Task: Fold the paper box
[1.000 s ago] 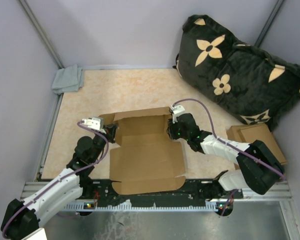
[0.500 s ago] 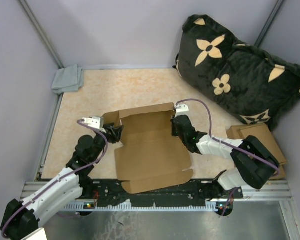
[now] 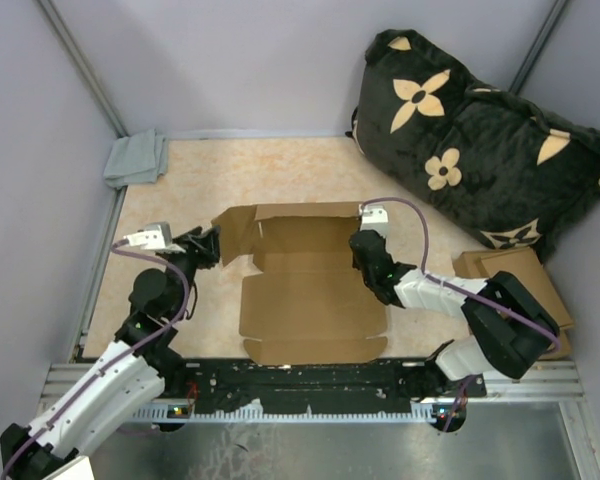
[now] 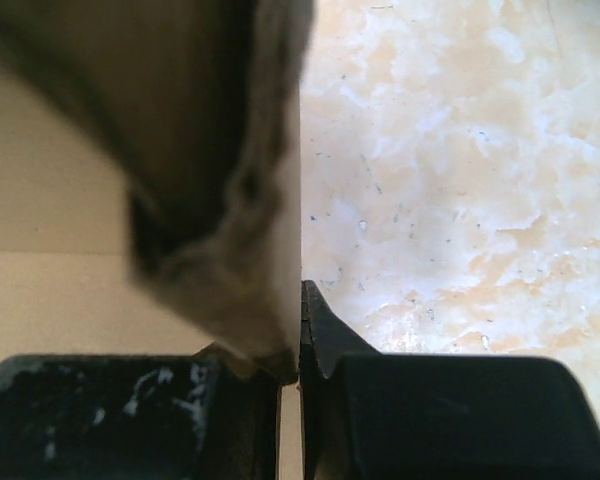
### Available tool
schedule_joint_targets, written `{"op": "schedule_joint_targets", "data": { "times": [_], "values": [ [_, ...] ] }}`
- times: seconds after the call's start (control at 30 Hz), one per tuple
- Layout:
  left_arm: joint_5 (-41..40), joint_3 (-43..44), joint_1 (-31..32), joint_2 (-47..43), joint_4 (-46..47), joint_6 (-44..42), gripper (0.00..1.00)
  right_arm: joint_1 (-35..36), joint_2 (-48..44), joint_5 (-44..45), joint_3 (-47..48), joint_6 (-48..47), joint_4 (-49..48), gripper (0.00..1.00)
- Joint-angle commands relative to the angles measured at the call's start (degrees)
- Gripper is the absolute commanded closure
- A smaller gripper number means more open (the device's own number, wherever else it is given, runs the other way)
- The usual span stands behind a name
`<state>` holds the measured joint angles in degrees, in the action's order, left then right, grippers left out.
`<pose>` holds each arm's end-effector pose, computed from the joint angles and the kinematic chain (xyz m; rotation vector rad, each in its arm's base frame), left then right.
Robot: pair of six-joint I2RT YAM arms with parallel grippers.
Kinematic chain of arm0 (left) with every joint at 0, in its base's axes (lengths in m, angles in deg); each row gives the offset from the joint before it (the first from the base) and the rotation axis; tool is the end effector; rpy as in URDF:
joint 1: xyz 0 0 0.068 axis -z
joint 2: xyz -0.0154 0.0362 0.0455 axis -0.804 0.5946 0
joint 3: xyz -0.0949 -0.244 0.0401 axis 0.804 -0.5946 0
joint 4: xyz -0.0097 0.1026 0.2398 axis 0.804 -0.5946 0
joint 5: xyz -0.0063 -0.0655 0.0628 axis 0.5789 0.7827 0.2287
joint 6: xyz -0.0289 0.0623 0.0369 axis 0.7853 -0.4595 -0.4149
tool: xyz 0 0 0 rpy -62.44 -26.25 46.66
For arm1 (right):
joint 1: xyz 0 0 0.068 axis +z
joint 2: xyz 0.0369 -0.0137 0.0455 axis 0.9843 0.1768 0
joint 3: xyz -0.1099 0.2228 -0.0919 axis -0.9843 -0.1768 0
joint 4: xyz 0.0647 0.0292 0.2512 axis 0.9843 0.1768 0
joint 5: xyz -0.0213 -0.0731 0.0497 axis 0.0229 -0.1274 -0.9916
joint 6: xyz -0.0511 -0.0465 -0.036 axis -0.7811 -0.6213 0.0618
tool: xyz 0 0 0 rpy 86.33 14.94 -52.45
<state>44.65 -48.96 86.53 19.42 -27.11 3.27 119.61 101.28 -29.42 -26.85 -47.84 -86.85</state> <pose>0.1648 -0.0797 0.2708 -0.0988 1.4582 -0.4740 0.2479 0.1605 0.1514 -0.0309 2.0623 0.0413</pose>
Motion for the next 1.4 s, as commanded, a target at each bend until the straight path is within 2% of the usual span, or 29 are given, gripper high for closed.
{"op": "schedule_joint_targets", "data": {
  "times": [0.0, 0.03, 0.13, 0.3, 0.37, 0.47, 0.6, 0.73, 0.9, 1.07, 1.13, 1.27, 1.37],
  "values": [
    [-18.6, 4.6, -0.3, 6.3, -4.8, 1.6, 0.40, -2.6, -4.1, 1.5, -1.1, 1.3, -1.1, 1.00],
    [-20.4, 6.3, -0.6, 9.3, -6.3, 3.1, 0.32, -3.3, -4.9, 0.6, -1.6, 1.3, -0.9, 1.00],
    [-19.0, 10.6, -3.3, 18.6, -7.4, 3.7, 0.26, -5.7, -7.1, -2.6, -3.0, 1.3, -0.2, 1.00],
    [-10.1, 14.9, -14.7, 29.8, -9.7, 8.7, 0.32, -8.2, -10.4, -7.8, -3.6, -1.0, 1.6, 0.98],
    [-4.2, 12.8, -20.2, 31.9, -5.5, 10.0, 0.35, -8.8, -11.1, -9.5, -3.3, -1.7, 2.2, 0.98],
    [4.9, 10.1, -25.1, 34.5, 2.3, 10.7, 0.37, -9.3, -11.2, -12.2, -2.9, -2.4, 2.8, 0.97],
    [16.9, 5.4, -25.8, 37.6, 14.6, 9.7, 0.27, -10.4, -11.1, -17.3, -2.5, -2.8, 2.7, 0.96],
    [24.1, -0.3, -25.8, 39.0, 25.9, 8.1, 0.27, -10.6, -11.1, -23.0, -1.2, -3.9, 3.8, 0.94],
    [35.3, -7.8, -25.8, 36.2, 34.1, 6.9, 0.32, -10.6, -10.9, -24.5, 0.2, -4.8, 5.2, 0.94],
    [43.2, -16.3, -25.7, 26.9, 39.5, 11.5, 0.35, -10.7, -10.2, -24.4, 1.6, -5.1, 6.1, 0.93],
    [44.7, -17.5, -25.7, 22.8, 37.4, 12.9, 0.37, -10.7, -9.8, -24.3, 2.0, -5.0, 6.3, 0.93],
    [46.7, -17.0, -25.6, 14.3, 27.6, 14.2, 0.39, -10.7, -9.3, -24.5, 2.3, -4.9, 6.4, 0.93],
    [47.5, -17.5, -25.5, 10.9, 25.6, 14.3, 0.40, -10.7, -9.2, -24.6, 2.3, -4.8, 6.2, 0.93]
  ]
}}
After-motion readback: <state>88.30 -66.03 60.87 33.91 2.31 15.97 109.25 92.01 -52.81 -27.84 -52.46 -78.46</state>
